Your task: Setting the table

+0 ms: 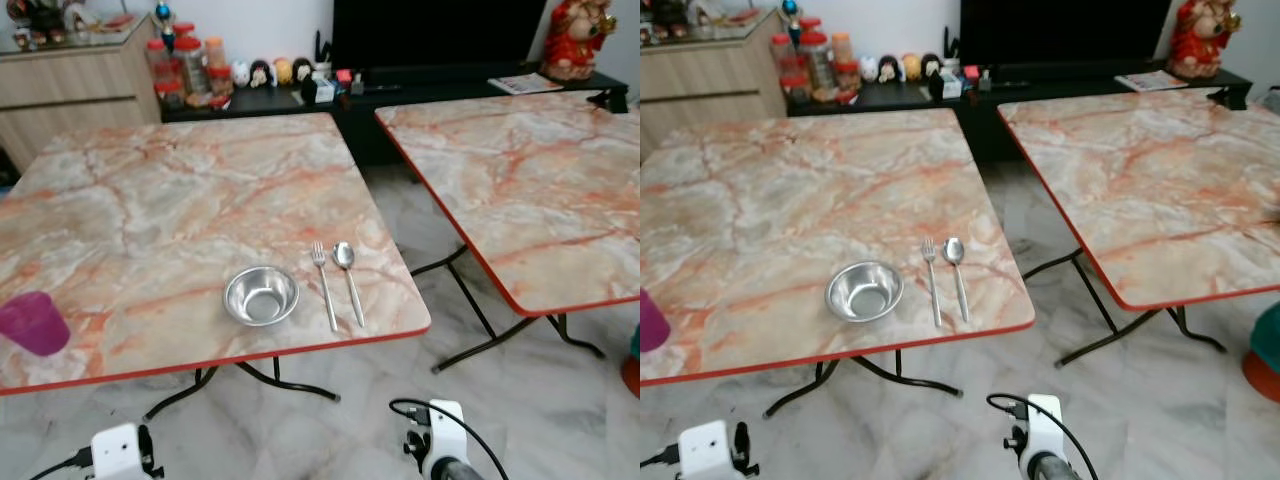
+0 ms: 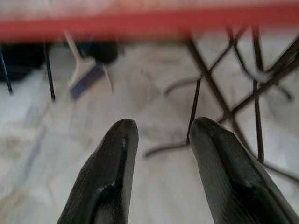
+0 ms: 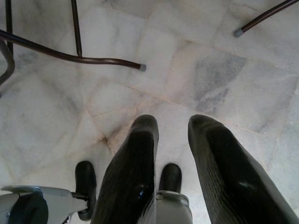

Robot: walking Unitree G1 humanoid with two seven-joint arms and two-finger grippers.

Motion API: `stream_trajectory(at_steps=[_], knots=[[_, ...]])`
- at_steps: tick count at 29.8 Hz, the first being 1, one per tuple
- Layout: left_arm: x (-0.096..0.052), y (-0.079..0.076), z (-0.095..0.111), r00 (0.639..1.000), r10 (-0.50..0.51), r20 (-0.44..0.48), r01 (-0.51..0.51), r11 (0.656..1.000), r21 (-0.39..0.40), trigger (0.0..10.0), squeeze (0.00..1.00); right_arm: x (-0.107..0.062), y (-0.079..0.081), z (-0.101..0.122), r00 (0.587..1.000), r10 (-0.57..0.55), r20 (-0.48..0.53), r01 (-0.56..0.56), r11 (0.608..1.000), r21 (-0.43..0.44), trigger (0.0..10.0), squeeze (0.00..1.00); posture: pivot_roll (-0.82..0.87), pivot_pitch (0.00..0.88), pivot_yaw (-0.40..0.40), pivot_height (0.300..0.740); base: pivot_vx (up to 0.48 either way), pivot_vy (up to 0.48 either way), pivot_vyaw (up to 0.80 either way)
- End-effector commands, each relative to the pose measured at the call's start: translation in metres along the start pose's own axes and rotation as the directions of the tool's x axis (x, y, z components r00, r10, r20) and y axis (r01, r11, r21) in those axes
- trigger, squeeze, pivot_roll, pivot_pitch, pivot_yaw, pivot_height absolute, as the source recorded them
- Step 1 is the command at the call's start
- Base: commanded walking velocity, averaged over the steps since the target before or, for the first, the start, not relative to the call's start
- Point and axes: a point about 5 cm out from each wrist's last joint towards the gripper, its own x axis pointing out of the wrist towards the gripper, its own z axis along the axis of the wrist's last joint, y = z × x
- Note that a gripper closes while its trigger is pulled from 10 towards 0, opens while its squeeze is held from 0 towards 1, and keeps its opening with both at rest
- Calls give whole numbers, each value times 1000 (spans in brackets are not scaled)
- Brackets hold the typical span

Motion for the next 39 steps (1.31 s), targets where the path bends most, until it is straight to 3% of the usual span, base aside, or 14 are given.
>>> stream_trajectory(at_steps=[1,7,13,14,16,21,22,24,27,31,34,35,36,39], knots=[[0,-3,17,998,-9,58,8,1000,5,10000,0,1,1,3,1000,2,0,-2,1000,-12,10000,0,189,11,-10,740,0,0,0],[-14,-4,55,985,-30,167,30,1000,1,10000,0,1,0,6,1000,-2,7,2,1000,-6,10000,0,193,18,-11,740,0,0,0],[4,-32,103,952,-145,269,154,988,-15,10000,0,2,1,6,1000,1,5,-1,1000,-13,10000,0,194,18,-11,740,0,0,0],[12,-41,120,941,-164,294,192,979,-66,10000,0,2,2,7,1000,3,6,-3,1000,-17,10000,0,185,17,-8,740,0,0,0],[16,-46,129,938,-171,302,212,971,-109,10000,0,2,3,7,1000,4,9,-4,1000,-19,10000,0,174,13,-2,740,0,0,0],[26,-55,144,927,-222,302,255,964,-76,10000,0,2,2,8,1000,-7,17,7,1000,7,10000,0,170,9,2,740,0,0,0],[41,-64,146,927,-260,271,290,954,-76,10000,0,2,2,7,1000,-12,15,12,1000,15,10000,0,137,3,18,740,0,0,0],[54,-75,148,930,-297,217,320,944,-79,10000,0,1,2,5,1000,-15,13,14,1000,20,10000,0,133,5,22,740,0,0,0],[65,-91,151,914,-367,175,379,925,-35,10000,0,1,0,2,1000,-21,8,21,999,25,10000,0,125,8,19,740,0,0,0],[71,-102,161,899,-400,175,414,909,-45,10000,0,0,-1,2,1000,-24,7,24,999,26,10000,0,109,8,22,740,0,0,0],[77,-112,171,888,-427,171,448,887,-109,10000,0,0,-2,1,999,-33,8,33,999,35,10000,0,109,8,22,740,0,0,0],[79,-113,173,888,-428,169,450,884,-124,10000,702,0,-2,1,999,-34,9,34,999,36,10000,0,92,2,28,740,0,0,0],[81,-115,174,888,-430,164,451,883,-131,10000,1000,0,-2,1,999,-35,9,35,999,37,10000,0,92,2,28,740,0,0,0],[86,-118,175,890,-433,144,449,886,-116,10000,1000,-1,-3,-1,999,-38,5,37,999,38,10000,0,83,0,30,740,0,0,0]])
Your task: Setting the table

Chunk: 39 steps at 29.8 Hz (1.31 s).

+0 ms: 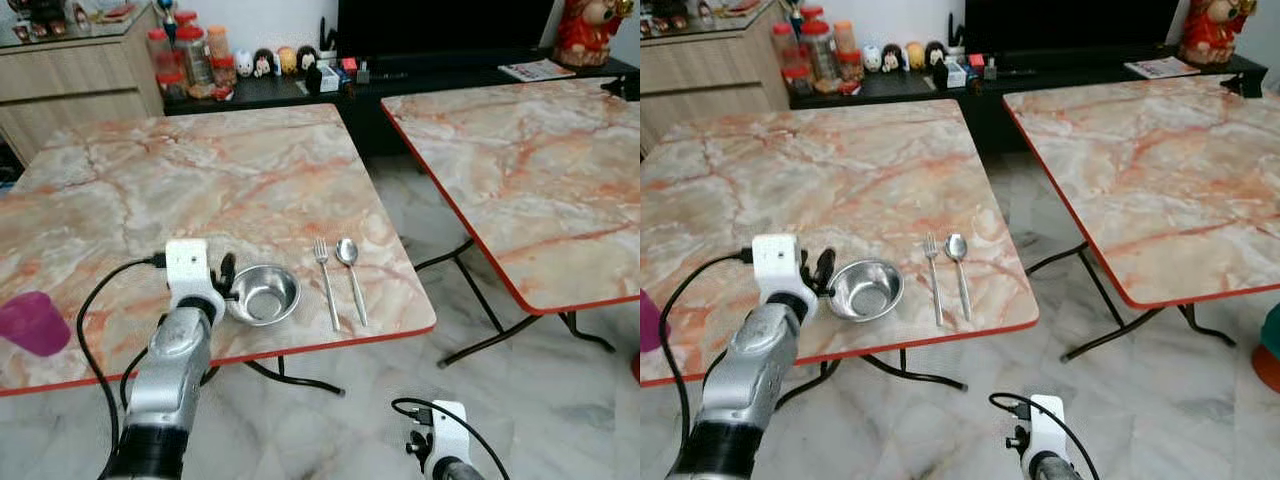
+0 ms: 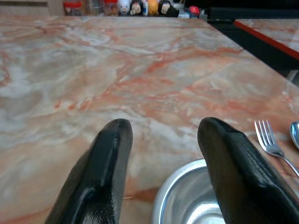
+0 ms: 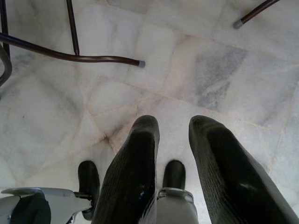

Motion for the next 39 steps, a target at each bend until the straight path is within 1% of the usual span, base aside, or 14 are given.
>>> stream_trajectory(at_steps=[1,5,7,8,10,13,14,19,22,25,30,34,36,39], knots=[[3,3,-7,999,7,-49,-6,1000,15,10000,1000,0,-1,0,1000,-8,3,8,1000,12,10000,0,80,0,29,740,0,0,0],[5,2,-7,998,1,-69,-1,1000,2,10000,1000,0,-1,0,1000,-8,3,8,1000,10,10000,0,77,0,33,740,0,0,0],[6,1,-9,996,-25,-91,23,1000,-15,10000,1000,0,-1,0,1000,-7,2,7,1000,7,10000,0,77,0,33,740,0,0,0],[6,4,-14,992,-18,-122,21,1000,20,10000,0,0,-1,1,1000,-6,3,6,1000,8,10000,0,71,0,36,740,0,0,0],[5,10,-22,987,-4,-159,9,999,34,10000,0,0,0,1,1000,-2,4,2,1000,9,10000,0,69,0,38,740,0,0,0],[5,12,-23,989,-1,-147,5,1000,31,10000,0,0,1,1,1000,4,2,-4,1000,7,10000,0,71,0,37,740,0,0,0],[4,14,-26,986,4,-169,2,999,39,10000,0,0,1,0,1000,8,-1,-8,1000,3,10000,0,74,0,36,740,0,0,0],[2,18,-33,975,9,-220,-2,999,34,10000,0,0,2,-1,1000,9,-3,-9,1000,0,10000,0,76,0,36,740,0,0,0],[2,18,-34,972,-23,-234,23,1000,-1,10000,0,0,2,0,1000,9,-1,-9,1000,2,10000,0,76,0,36,740,0,0,0],[1,21,-37,969,-17,-248,22,1000,18,10000,0,0,2,0,1000,9,1,-9,1000,6,10000,0,80,0,35,740,0,0,0],[0,23,-37,967,-22,-252,25,1000,12,10000,0,0,2,0,1000,9,1,-9,1000,12,10000,0,83,0,36,740,0,0,0],[-2,24,-38,960,-54,-275,61,998,14,10000,0,0,2,-1,1000,7,0,-7,1000,14,10000,0,85,0,37,740,0,0,0],[-3,22,-39,954,-90,-287,96,995,6,10000,0,0,2,-2,1000,6,-2,-6,1000,17,10000,0,84,0,38,740,0,0,0],[-3,22,-39,952,-101,-289,107,994,7,10000,0,0,1,-2,1000,3,-3,-3,1000,20,10000,0,84,0,39,740,0,0,0]])
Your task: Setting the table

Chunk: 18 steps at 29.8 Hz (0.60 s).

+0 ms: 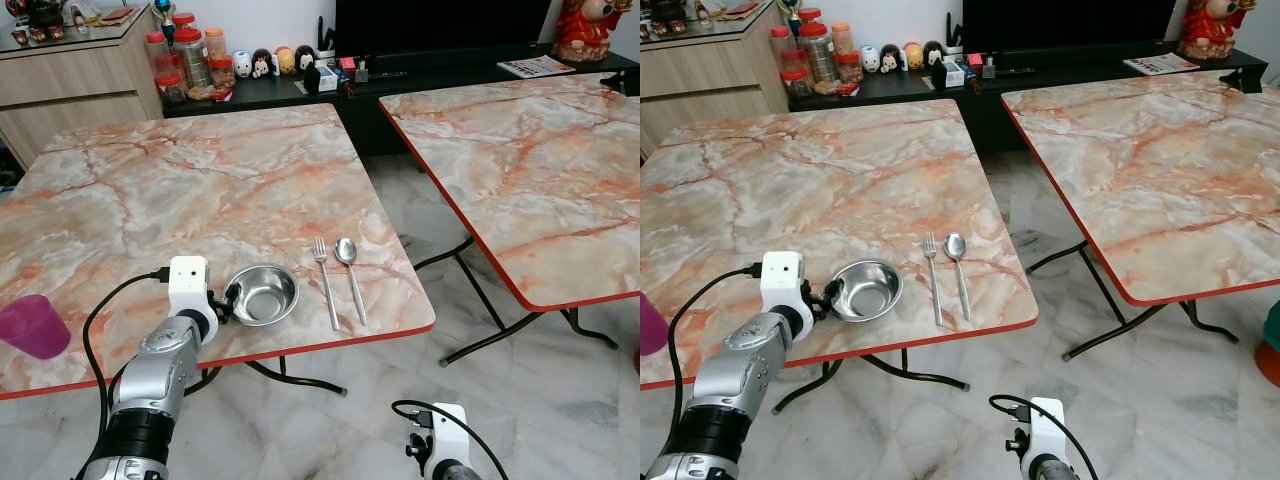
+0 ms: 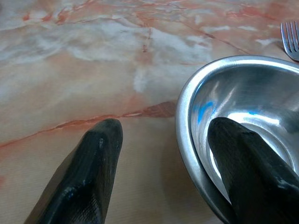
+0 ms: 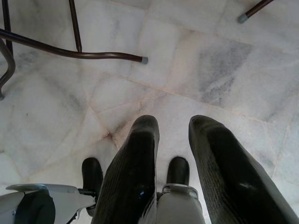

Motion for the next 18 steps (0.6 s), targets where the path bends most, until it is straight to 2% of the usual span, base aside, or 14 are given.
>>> stream_trajectory(at_steps=[1,15,16,17,18], knots=[[-2,1,0,1000,-14,-11,14,1000,2,10000,0,0,0,0,1000,-4,2,3,1000,16,10000,0,83,2,39,740,0,0,0],[-1,-6,-3,994,-77,-72,78,997,20,10000,0,0,0,0,1000,-2,2,2,1000,17,10000,0,76,0,46,740,0,0,0],[-1,-8,-2,993,-91,-70,93,995,21,7961,0,0,1,0,1000,-1,3,1,1000,17,10000,0,76,0,49,740,0,0,0],[-1,-8,-2,993,-97,-69,99,995,19,2745,0,0,1,0,1000,0,4,0,1000,16,10000,0,76,0,49,740,0,0,0],[-1,-9,-2,993,-101,-67,102,995,14,0,0,0,2,1,1000,0,4,-1,1000,16,10000,0,76,0,49,740,0,0,0]])
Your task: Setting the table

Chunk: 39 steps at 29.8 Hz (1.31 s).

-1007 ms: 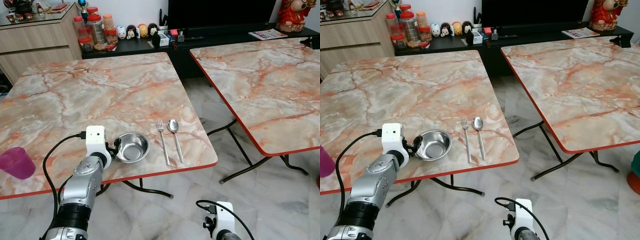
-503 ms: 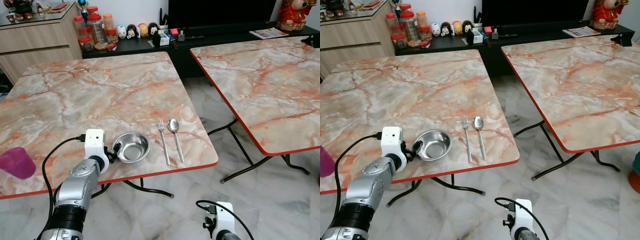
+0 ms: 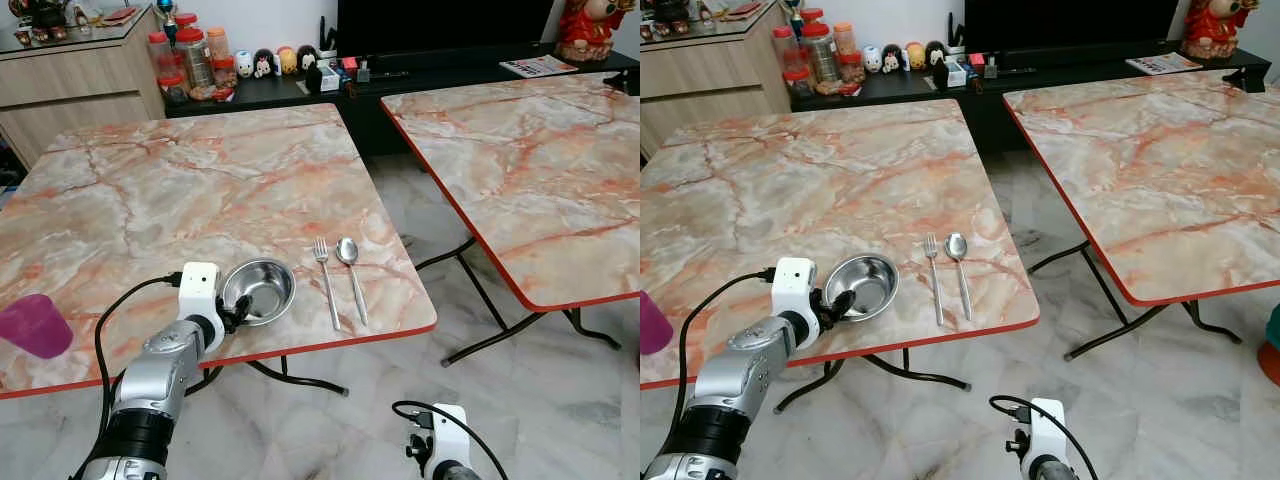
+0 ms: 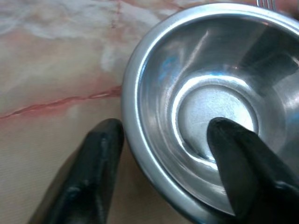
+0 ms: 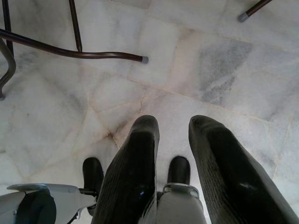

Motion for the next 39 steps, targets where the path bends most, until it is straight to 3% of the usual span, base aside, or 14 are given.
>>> stream_trajectory(at_steps=[1,17,39], knots=[[-1,-1,5,1000,-16,11,15,1000,11,0,0,0,2,1,1000,1,5,-1,1000,13,10000,0,76,0,49,740,0,0,0],[-1,-7,13,999,-36,37,36,999,-5,0,0,1,5,3,1000,5,8,-5,1000,20,10000,0,82,0,57,740,0,0,0],[-7,-10,26,996,-85,-15,87,985,148,0,0,1,6,2,1000,-1,7,0,999,36,10000,0,92,0,67,740,0,0,0]])
